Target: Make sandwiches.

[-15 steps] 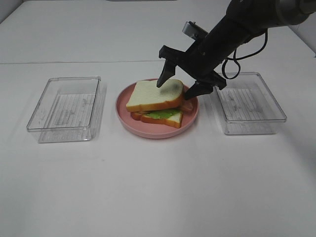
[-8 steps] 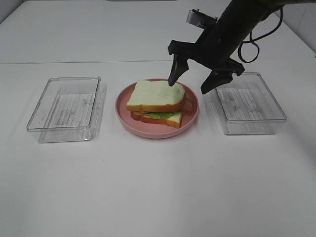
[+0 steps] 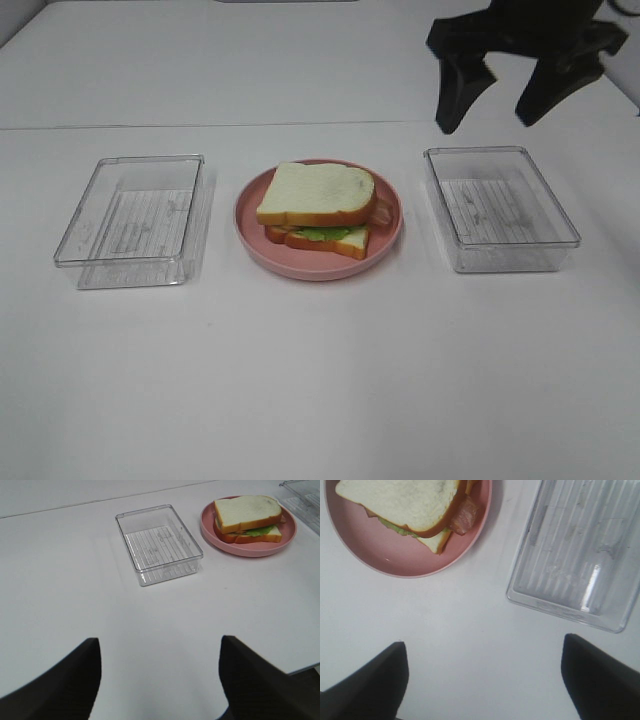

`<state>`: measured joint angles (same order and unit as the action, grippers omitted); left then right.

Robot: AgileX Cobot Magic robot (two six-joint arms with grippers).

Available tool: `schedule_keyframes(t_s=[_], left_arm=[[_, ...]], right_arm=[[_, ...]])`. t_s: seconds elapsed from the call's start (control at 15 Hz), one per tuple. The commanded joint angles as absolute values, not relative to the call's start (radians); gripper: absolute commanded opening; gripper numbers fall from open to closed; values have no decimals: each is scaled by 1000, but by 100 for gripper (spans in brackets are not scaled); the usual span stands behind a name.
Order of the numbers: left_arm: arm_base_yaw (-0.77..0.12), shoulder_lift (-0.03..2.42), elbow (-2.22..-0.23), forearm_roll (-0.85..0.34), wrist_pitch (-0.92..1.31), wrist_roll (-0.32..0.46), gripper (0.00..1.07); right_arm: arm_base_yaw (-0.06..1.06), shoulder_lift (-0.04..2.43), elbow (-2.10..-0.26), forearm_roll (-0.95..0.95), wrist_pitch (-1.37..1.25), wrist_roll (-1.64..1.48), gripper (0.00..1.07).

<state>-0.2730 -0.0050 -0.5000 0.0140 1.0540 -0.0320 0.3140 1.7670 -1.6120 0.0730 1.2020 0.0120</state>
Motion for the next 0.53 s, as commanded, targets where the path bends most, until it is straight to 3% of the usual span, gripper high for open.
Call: schedule_keyframes(t_s=[0.07,0.53], left_arm=[[-274,-28,-498,8,1045,-32,65],[-274,-28,-498,0,1045,-27,65]], right_arm=[[316,1585,-1528,34,1287,13,79],[316,1047,-1040,44,1282,13,79]])
